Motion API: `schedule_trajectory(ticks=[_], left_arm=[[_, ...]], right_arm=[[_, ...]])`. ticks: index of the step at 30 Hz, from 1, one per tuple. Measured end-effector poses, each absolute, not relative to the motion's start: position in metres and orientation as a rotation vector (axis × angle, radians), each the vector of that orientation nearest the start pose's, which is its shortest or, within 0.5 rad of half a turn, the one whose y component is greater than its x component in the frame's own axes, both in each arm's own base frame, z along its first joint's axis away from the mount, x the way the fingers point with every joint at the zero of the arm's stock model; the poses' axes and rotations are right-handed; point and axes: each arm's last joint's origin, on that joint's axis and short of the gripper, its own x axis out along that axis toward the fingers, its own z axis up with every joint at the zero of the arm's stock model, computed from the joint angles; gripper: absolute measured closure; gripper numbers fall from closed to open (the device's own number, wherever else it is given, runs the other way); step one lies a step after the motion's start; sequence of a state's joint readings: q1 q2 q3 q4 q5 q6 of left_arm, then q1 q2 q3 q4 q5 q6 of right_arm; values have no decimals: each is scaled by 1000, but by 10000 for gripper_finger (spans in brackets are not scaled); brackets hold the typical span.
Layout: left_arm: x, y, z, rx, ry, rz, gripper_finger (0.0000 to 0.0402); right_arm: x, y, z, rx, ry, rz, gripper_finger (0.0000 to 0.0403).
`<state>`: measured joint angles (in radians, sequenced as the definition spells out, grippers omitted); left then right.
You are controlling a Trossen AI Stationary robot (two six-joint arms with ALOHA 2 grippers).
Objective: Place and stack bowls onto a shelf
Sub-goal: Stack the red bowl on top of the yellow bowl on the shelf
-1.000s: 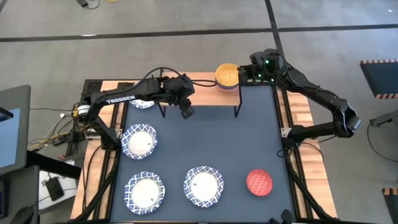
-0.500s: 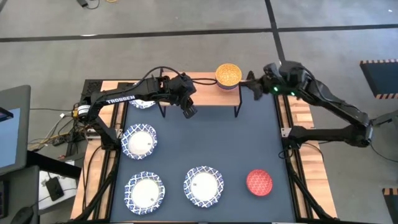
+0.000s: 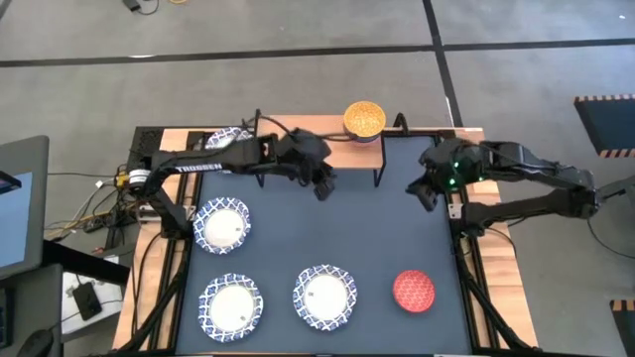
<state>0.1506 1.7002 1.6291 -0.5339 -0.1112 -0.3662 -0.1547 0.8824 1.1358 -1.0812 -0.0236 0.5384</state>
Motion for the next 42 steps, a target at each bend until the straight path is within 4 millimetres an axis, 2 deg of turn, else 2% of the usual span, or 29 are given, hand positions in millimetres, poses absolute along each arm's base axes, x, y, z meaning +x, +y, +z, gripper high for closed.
schedule_trajectory(ticks=[2, 4, 8, 11, 16, 20, 28, 32, 38, 42], left_arm=[[381, 48, 346, -402, 584, 359, 289], [390, 35, 345, -440, 530, 356, 289], [393, 7, 345, -448, 510, 365, 289], [392, -8, 343, -448, 523, 363, 289], [387, -22, 349, -437, 498, 379, 289], [385, -31, 352, -425, 476, 379, 289], [394, -53, 352, -413, 452, 212, 289], [391, -71, 349, -392, 486, 172, 289], [381, -93, 343, -331, 552, 186, 289], [378, -97, 341, -309, 567, 216, 289]], right_arm=[[139, -15, 352, 536, 823, -327, 268], [142, -11, 350, 501, 861, -303, 255], [150, -1, 343, 446, 943, -252, 227], [157, 5, 334, 439, 985, -298, 212], [158, 19, 297, 516, 1071, -347, 207], [149, 33, 275, 582, 1123, -371, 211], [136, 56, 237, 625, 1257, -443, 211], [135, 73, 224, 646, 1349, -435, 211], [148, 112, 214, 665, 1340, -269, 211], [150, 127, 194, 603, 1422, -357, 211]])
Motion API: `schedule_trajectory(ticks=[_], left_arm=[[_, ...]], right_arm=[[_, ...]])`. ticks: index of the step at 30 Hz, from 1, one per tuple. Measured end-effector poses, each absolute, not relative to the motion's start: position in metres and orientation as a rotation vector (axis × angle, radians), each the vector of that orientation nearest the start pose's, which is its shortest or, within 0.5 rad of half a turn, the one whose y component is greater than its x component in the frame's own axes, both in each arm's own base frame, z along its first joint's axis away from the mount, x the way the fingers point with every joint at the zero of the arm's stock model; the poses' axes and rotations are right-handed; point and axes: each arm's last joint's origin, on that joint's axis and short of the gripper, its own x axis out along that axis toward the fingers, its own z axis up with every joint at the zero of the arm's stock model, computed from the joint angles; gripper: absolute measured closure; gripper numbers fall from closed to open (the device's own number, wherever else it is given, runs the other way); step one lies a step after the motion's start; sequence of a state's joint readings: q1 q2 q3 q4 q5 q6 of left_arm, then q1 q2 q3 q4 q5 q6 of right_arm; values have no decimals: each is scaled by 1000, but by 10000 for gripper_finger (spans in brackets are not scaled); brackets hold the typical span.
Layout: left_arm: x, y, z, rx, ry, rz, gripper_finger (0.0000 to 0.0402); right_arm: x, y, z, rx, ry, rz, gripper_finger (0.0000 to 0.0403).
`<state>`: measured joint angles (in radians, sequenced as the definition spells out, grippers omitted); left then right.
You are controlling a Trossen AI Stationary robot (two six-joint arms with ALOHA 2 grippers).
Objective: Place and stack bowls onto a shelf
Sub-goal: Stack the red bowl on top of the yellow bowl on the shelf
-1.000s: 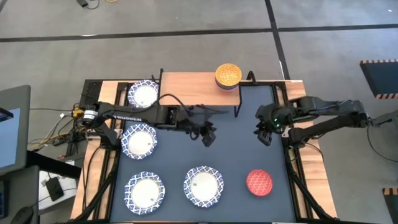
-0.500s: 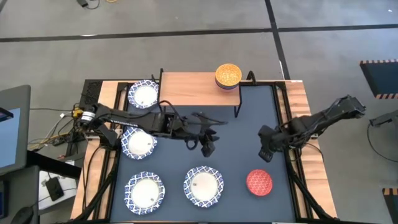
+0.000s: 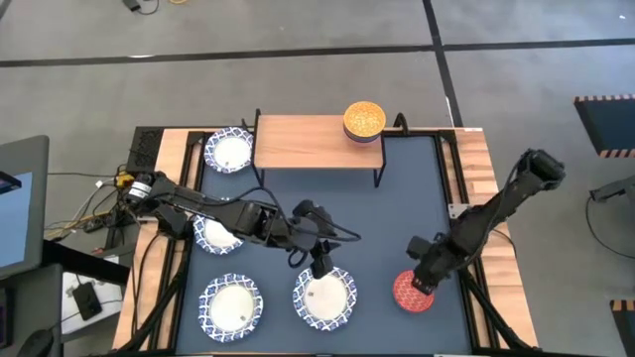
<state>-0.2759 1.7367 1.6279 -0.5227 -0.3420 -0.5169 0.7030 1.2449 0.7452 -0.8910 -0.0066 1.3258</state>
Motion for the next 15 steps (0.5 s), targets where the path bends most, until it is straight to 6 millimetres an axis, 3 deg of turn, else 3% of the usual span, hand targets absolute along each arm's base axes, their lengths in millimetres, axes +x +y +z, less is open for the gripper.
schedule_trajectory(ticks=[8, 15], left_arm=[[378, -94, 340, -280, 581, 212, 289], [379, -87, 338, -312, 615, 210, 289]], right_arm=[[161, 146, 164, 546, 1490, -399, 227], [168, 149, 163, 628, 1431, -416, 350]])
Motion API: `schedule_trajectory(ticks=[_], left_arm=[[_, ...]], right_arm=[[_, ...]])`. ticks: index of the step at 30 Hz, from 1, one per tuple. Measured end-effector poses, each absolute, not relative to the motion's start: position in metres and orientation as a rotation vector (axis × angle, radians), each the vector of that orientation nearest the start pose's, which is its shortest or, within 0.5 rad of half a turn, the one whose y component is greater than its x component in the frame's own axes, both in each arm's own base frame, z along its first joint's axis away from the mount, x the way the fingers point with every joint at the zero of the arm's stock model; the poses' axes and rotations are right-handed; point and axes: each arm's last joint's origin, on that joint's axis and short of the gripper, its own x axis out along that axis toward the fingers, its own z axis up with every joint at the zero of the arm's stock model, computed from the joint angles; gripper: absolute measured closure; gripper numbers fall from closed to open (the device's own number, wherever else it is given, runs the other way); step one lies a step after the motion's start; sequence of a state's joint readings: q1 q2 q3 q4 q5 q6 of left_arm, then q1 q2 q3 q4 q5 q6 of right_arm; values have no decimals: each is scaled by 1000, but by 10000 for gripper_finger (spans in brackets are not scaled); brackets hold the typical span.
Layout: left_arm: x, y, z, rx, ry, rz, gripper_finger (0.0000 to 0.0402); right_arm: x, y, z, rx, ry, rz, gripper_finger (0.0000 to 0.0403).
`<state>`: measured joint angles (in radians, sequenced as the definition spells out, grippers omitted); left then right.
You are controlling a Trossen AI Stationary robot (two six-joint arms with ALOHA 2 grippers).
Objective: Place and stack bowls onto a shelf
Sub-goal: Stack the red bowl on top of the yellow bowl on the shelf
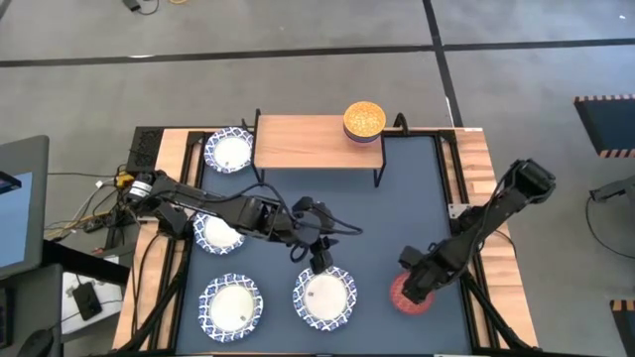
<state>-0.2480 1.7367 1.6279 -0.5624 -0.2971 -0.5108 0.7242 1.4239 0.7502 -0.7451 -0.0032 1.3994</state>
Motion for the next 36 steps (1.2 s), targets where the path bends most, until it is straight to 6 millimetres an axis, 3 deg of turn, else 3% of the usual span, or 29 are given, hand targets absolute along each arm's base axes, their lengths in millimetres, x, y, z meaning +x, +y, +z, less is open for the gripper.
schedule_trajectory(ticks=[1, 4, 12, 21, 30, 36], left_arm=[[378, -86, 337, -313, 623, 216, 289], [379, -82, 336, -329, 627, 234, 289], [385, -63, 340, -365, 574, 278, 289], [397, -38, 354, -329, 410, 277, 289], [402, -13, 362, -281, 325, 313, 289], [402, -7, 362, -209, 321, 381, 280]], right_arm=[[169, 149, 166, 630, 1421, -410, 365], [168, 145, 174, 594, 1388, -431, 364], [172, 116, 218, 525, 1213, -538, 348], [194, 82, 265, 469, 888, -643, 357], [214, 45, 300, 362, 716, -774, 354], [218, 27, 318, 334, 620, -872, 354]])
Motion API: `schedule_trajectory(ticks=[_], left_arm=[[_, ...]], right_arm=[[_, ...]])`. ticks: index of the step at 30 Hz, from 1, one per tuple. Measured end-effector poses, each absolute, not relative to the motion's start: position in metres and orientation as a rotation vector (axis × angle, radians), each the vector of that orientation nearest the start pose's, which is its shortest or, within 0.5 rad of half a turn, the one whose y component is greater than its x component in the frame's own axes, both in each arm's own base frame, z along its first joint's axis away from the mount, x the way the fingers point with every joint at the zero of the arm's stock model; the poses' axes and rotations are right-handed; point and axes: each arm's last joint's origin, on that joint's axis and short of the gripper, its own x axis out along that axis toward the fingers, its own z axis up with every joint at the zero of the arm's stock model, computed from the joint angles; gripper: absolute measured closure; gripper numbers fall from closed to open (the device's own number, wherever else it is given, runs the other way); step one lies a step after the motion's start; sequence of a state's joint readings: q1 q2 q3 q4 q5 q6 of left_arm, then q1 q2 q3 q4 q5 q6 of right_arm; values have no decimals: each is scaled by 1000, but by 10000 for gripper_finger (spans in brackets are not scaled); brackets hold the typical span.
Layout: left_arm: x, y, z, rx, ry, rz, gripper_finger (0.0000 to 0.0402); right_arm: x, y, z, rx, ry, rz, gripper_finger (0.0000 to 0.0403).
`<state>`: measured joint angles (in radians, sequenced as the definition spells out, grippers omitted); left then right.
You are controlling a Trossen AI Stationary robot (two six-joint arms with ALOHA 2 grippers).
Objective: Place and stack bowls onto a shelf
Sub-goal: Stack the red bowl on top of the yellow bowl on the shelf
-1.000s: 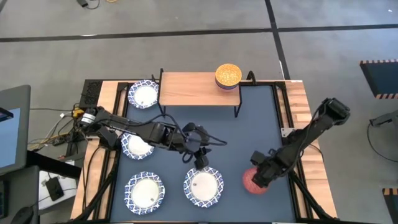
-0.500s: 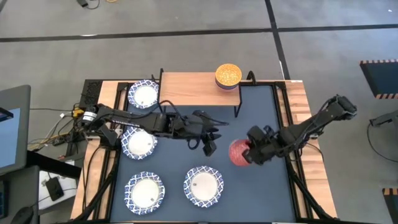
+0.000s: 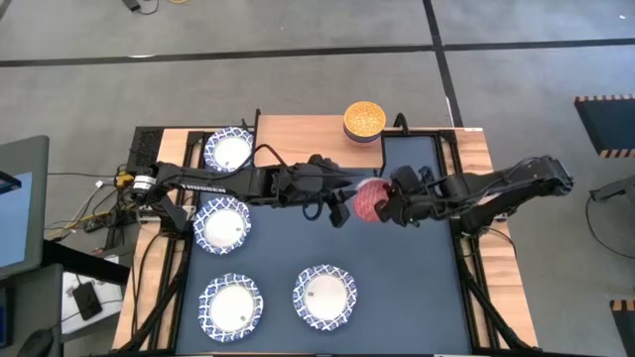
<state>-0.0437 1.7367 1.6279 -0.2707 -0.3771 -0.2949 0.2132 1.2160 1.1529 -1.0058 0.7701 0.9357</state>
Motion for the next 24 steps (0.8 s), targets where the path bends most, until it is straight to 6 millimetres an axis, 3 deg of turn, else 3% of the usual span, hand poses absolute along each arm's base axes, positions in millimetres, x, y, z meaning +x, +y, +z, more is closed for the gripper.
schedule_trajectory(ticks=[9, 13, 17, 24], left_arm=[[401, 5, 364, -52, 319, 520, 196], [400, 18, 367, -37, 287, 604, 189], [400, 30, 371, 11, 261, 655, 216], [400, 50, 379, 91, 220, 675, 314]], right_arm=[[231, 7, 345, 337, 445, -922, 353], [238, 1, 354, 308, 382, -902, 353], [241, -5, 358, 295, 339, -930, 352], [241, -10, 361, 254, 288, -1004, 348]])
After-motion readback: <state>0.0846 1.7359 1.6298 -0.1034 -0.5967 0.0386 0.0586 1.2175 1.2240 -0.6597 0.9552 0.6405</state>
